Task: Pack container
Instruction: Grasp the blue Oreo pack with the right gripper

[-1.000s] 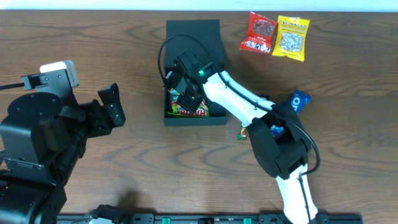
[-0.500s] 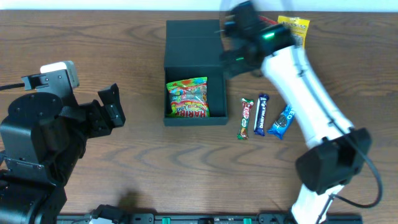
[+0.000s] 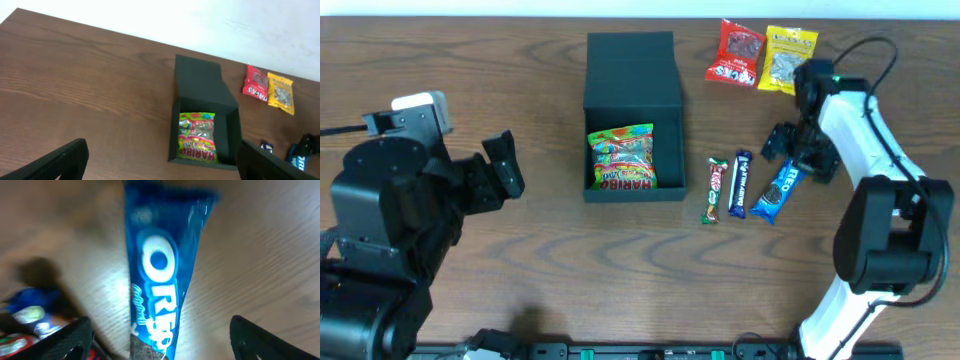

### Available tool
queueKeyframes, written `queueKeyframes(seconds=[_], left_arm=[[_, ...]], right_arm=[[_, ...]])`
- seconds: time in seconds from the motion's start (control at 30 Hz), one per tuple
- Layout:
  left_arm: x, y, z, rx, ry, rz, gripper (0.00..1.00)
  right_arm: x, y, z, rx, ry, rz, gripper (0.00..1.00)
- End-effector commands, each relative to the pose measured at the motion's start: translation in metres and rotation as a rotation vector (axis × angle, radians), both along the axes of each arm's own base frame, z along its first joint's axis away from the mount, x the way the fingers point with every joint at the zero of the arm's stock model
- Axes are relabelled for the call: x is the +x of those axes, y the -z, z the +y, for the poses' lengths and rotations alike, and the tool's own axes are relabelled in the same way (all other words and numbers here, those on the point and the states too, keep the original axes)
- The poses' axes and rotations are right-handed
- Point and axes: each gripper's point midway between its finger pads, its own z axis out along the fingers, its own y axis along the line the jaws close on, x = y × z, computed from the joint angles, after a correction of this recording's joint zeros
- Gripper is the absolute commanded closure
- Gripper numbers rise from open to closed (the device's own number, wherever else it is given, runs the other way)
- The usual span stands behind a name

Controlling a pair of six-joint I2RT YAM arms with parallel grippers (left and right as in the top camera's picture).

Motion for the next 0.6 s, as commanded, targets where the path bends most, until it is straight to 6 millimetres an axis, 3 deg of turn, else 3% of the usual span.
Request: queueKeyframes(seconds=[0.0, 0.13, 0.37, 0.57], left_arm=[[0.003, -0.004, 0.003, 0.011, -0.017, -0.009, 0.05], [0.004, -0.003, 0.003, 0.012, -0.017, -0.003, 0.05], [0.005, -0.004, 0.003, 0.012, -0.017, -0.006, 0.05], [0.005, -0.004, 0.003, 0.012, -0.017, -0.006, 0.05]], right_arm=[[-0.012, 0.015, 0.002, 0.001, 0.087, 0.016, 0.14], [-0.018, 0.033, 0.005, 0.020, 0.099, 0.016, 0.25], [-0.018, 0.043, 0.008, 0.033, 0.095, 0.005, 0.62], [-0.014, 0.045, 0.008, 0.036, 0.029, -0.006, 0.73]])
